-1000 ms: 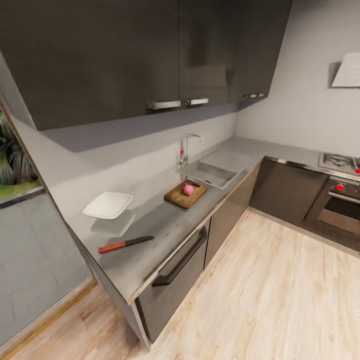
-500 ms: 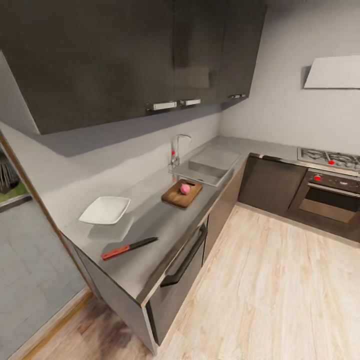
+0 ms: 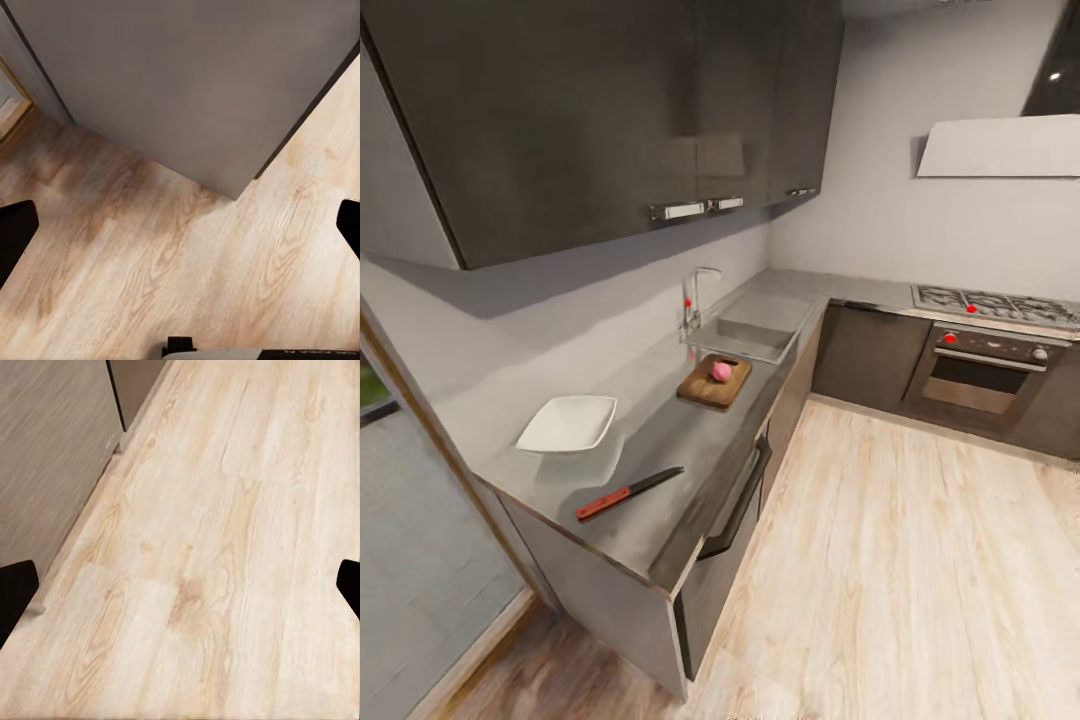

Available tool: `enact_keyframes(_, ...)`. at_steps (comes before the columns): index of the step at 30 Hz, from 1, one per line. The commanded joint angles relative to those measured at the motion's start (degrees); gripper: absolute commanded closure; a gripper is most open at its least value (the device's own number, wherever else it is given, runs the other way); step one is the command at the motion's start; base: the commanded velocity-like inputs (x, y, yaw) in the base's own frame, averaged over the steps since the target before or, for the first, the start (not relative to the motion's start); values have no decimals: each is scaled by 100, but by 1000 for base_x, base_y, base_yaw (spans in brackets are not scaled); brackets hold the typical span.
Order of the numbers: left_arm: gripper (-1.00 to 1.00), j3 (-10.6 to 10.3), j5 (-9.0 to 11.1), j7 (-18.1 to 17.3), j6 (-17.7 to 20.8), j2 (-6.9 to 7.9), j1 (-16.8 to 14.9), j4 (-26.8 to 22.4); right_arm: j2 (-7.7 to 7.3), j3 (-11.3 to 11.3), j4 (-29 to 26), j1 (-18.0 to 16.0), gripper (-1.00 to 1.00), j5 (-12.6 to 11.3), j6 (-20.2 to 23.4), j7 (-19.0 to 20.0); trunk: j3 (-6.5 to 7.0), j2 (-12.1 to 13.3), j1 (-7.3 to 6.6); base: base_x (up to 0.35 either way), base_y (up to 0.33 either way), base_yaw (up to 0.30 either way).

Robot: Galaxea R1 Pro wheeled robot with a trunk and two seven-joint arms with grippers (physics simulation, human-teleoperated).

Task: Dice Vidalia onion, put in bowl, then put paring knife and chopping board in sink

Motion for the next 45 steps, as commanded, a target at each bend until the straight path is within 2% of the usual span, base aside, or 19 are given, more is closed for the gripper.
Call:
enact_keyframes(1, -100, -11, 60, -12, -14, 5, 2, -2, -8, 34, -10, 0, -100, -17, -8, -54, -8, -10, 2, -115, 313, -248)
enact_keyframes(8, -100, -11, 60, -12, -14, 5, 1, 1, -8, 34, -10, 0, -100, -17, -8, -54, -2, -10, 2, -114, 307, -251)
enact_keyframes(14, -100, -11, 57, -12, -17, 5, 4, 23, -8, 34, -43, 0, -100, -14, -16, -44, 9, -10, 2, -34, 94, -176)
enact_keyframes(16, -100, -13, 53, -18, -21, 5, 4, 21, -13, 35, -228, 0, -100, 7, -14, -52, 10, -10, 2, -4, 10, -29)
enact_keyframes(18, -100, -13, 52, -20, -20, 5, 5, 23, -15, 35, -635, 0, -100, 27, 46, -121, 10, -10, 2, -2, 5, -13)
enact_keyframes(19, -100, -15, 48, -21, -19, 5, 5, 25, -16, 34, -1225, 0, -100, 50, 318, -350, 10, -10, 2, -1, 2, -4)
enact_keyframes(20, -100, -15, 49, -21, -21, 5, 4, 26, -15, 34, -1553, -3, -100, 69, 611, -525, 10, -10, 2, 0, 1, -3)
enact_keyframes(21, -100, -17, 47, -21, -21, 5, 5, 26, -12, 34, -1893, -8, -100, 104, 992, -725, 10, -10, 2, 0, 1, -2)
enact_keyframes(22, -100, -17, 45, -21, -22, 5, 5, 27, -5, 39, -2395, -22, -100, 183, 1597, -1022, 10, -10, 2, 0, 0, 0)
enact_keyframes(23, -100, -18, 44, -21, -22, 5, 4, 27, 10, 40, -2703, -40, -100, 248, 1949, -1180, 10, -10, 2, 0, 0, 0)
enact_keyframes(27, -100, -18, 43, -21, -21, 5, 5, 27, 132, 42, -3341, -284, -100, 463, 2681, -1433, 10, -10, 2, 0, 0, 0)
enact_keyframes(28, -100, -19, 43, -21, -22, 5, 5, 27, 186, 43, -3436, -442, -100, 546, 2907, -1481, 10, -10, 2, 0, 0, 0)
enact_keyframes(29, -100, -19, 40, -21, -23, 5, 5, 27, 275, 43, -3537, -820, -100, 712, 3442, -1610, 10, -10, 2, 0, 0, 0)
enact_keyframes(33, -100, -20, 39, -21, -20, 5, 3, 27, 354, 43, -3590, -1448, -100, 824, 4230, -1814, 10, -10, 2, 0, 0, 0)
enact_keyframes(36, -100, -20, 42, -21, -22, 5, 4, 25, 550, 43, -3601, -1988, -100, 857, 4679, -1939, 10, -10, 2, 0, 0, 0)
enact_keyframes(40, -100, -20, 39, -21, -22, 5, 3, 21, 784, 43, -3604, -2423, -100, 937, 5129, -2139, 10, -10, 2, 0, 0, 0)
enact_keyframes(42, -100, -20, 37, -21, -21, 5, 3, 25, 944, 46, -3601, -2729, -100, 1078, 5439, -2306, 10, -10, 2, 0, 0, 0)
enact_keyframes(45, -100, -20, 37, -21, -19, 5, 2, 28, 1122, 50, -3595, -2983, -100, 1248, 5643, -2388, 10, -10, 2, 0, 0, 0)
